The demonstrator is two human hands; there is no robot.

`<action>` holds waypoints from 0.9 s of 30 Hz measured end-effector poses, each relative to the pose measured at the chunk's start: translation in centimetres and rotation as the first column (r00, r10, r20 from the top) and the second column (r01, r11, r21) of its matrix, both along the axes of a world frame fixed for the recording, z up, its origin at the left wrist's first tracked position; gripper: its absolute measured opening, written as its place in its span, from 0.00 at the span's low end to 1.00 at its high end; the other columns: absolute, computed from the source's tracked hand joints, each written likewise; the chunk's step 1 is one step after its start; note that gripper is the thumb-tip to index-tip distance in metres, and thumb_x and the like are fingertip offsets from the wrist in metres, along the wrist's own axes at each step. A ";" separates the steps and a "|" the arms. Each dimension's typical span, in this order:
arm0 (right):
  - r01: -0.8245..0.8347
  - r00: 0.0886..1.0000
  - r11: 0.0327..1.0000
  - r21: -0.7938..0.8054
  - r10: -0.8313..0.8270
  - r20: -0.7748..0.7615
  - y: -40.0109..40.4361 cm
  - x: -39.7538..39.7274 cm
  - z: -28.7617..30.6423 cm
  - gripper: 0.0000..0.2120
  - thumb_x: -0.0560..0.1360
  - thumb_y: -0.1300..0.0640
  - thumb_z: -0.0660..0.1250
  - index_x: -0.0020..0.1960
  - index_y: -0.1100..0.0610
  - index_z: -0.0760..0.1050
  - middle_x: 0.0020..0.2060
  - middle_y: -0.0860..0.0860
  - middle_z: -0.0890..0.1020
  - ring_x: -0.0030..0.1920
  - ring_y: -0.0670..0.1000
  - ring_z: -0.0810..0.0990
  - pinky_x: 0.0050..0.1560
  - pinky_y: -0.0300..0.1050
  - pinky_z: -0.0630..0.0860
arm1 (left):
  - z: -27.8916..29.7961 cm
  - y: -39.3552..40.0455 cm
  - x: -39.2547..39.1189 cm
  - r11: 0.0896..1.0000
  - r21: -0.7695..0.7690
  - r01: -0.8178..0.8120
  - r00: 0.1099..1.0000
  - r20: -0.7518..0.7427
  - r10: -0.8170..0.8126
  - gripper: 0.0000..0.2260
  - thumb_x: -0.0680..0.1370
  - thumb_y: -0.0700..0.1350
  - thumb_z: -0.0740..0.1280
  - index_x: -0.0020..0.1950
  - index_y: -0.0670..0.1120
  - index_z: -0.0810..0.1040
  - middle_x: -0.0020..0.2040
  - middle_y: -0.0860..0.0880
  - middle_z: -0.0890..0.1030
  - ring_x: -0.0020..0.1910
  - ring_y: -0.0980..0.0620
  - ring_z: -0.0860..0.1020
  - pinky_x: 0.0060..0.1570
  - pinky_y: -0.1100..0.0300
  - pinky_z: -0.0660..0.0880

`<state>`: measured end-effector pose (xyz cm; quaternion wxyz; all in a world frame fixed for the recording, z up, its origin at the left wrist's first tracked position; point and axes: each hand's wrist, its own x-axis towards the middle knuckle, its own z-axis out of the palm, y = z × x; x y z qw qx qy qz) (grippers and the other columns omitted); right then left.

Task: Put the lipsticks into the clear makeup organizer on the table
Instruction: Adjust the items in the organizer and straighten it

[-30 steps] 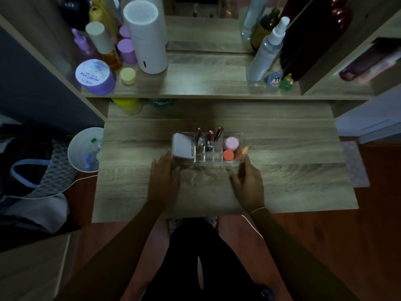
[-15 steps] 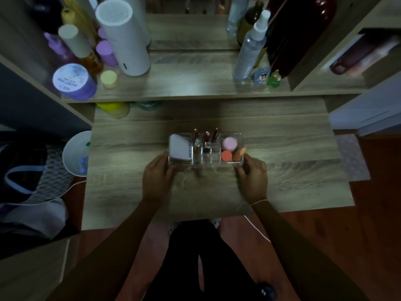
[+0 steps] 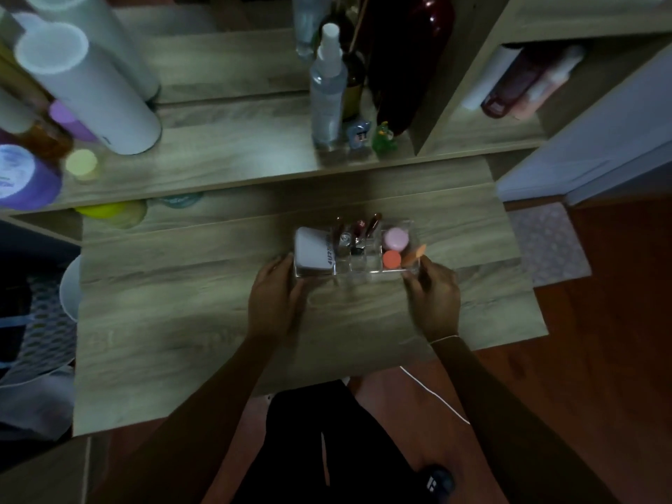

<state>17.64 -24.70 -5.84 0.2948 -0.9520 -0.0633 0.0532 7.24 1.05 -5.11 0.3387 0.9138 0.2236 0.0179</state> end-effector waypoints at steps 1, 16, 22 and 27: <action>0.009 1.000 1.000 0.014 -0.009 -0.001 -0.6 0.5 0.1 0.13 0.76 0.55 0.68 0.57 0.63 0.78 0.47 0.60 0.83 0.50 0.60 0.78 0.55 0.55 0.74 | 0.0 -0.6 0.8 1.000 -0.006 0.015 1.000 -0.001 -0.015 0.21 0.77 0.45 0.67 0.69 0.43 0.70 0.66 0.40 0.76 0.65 0.43 0.72 0.63 0.47 0.70; 0.048 0.995 0.994 0.098 -0.056 0.082 -5.7 7.4 -0.6 0.14 0.81 0.51 0.60 0.58 0.60 0.76 0.44 0.57 0.81 0.47 0.57 0.79 0.51 0.59 0.76 | -0.5 -6.9 8.0 0.994 -0.108 -0.006 0.999 0.031 0.009 0.19 0.76 0.56 0.66 0.63 0.48 0.72 0.59 0.45 0.77 0.57 0.48 0.75 0.54 0.53 0.76; 0.031 0.988 0.987 0.160 -0.054 0.144 -5.5 8.7 -0.3 0.13 0.81 0.51 0.60 0.59 0.59 0.76 0.39 0.56 0.80 0.41 0.55 0.79 0.46 0.58 0.77 | -0.8 -7.0 9.3 0.997 -0.079 0.011 0.999 0.041 -0.008 0.20 0.75 0.57 0.67 0.63 0.48 0.73 0.60 0.46 0.77 0.59 0.50 0.73 0.56 0.55 0.73; 0.047 0.990 0.993 0.106 -0.060 0.129 -5.6 9.1 -0.4 0.15 0.81 0.50 0.61 0.60 0.59 0.76 0.43 0.57 0.82 0.46 0.55 0.79 0.51 0.58 0.76 | -0.9 -7.3 9.5 0.999 -0.040 0.011 0.998 0.057 -0.009 0.22 0.75 0.56 0.68 0.63 0.46 0.72 0.59 0.44 0.78 0.59 0.47 0.73 0.57 0.52 0.73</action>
